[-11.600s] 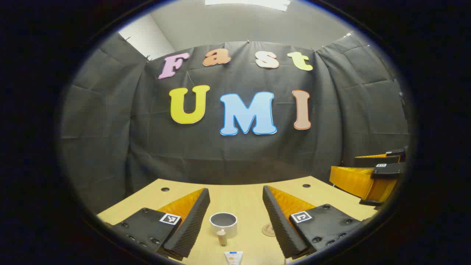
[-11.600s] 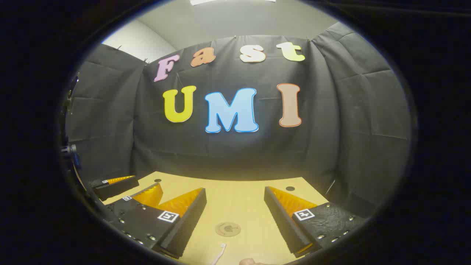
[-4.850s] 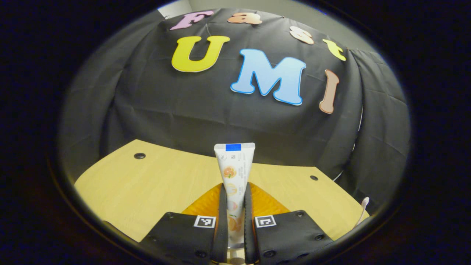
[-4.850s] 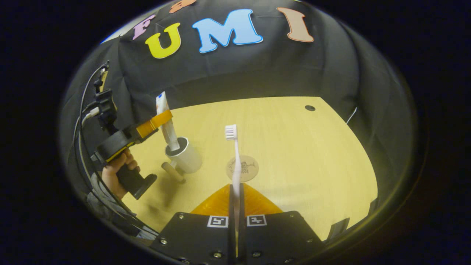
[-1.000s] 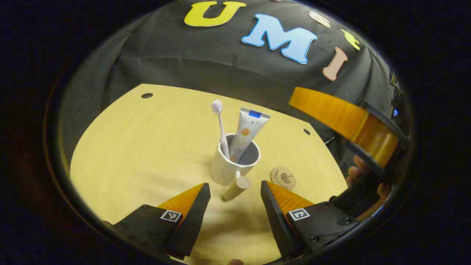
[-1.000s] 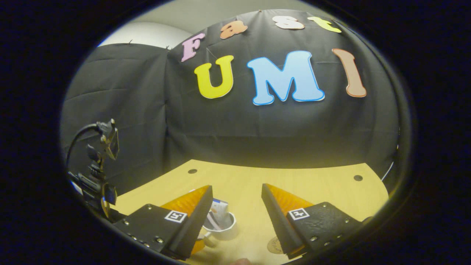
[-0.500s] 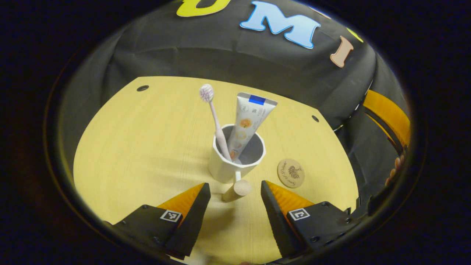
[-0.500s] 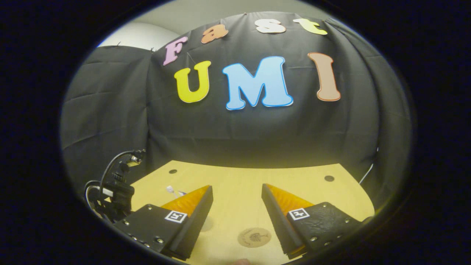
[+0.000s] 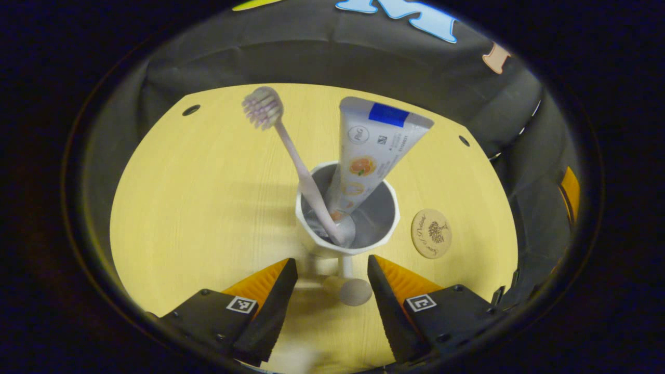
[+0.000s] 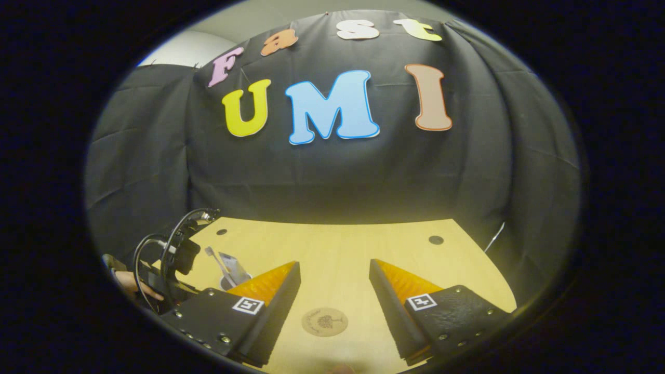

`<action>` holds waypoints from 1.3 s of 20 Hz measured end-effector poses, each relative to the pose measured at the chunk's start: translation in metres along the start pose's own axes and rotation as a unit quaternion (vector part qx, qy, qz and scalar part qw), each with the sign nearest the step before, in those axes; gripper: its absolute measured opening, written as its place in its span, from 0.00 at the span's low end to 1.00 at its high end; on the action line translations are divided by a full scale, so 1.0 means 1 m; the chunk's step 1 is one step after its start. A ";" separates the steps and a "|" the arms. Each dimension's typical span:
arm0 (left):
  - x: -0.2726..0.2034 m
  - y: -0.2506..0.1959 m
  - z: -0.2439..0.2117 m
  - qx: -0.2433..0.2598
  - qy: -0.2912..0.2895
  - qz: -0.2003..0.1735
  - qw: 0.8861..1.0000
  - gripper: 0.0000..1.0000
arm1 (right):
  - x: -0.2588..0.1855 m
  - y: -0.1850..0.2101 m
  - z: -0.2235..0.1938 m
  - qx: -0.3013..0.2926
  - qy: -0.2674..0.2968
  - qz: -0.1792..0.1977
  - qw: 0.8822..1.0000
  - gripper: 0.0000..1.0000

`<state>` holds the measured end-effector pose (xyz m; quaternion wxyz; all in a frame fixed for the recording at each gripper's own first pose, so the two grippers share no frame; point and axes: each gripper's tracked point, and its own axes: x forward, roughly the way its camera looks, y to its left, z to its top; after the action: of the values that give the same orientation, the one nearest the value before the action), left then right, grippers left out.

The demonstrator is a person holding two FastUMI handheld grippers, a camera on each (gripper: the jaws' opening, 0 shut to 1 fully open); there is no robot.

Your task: Put the toothbrush and toothpaste on the desktop into the cup, then pick up the cup and place it on the coaster on the desktop.

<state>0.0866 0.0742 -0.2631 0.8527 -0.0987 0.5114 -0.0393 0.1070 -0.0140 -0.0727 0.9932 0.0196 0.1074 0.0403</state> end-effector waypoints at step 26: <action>0.019 -0.008 -0.002 0.024 0.014 0.055 0.998 0.33 | -0.016 -0.036 -0.015 0.025 0.029 -0.020 0.999 0.85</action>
<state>0.0936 0.0632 -0.2788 0.8486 -0.0495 0.5267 -0.0064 0.0912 -0.0505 -0.0856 0.9895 0.0412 0.1376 0.0185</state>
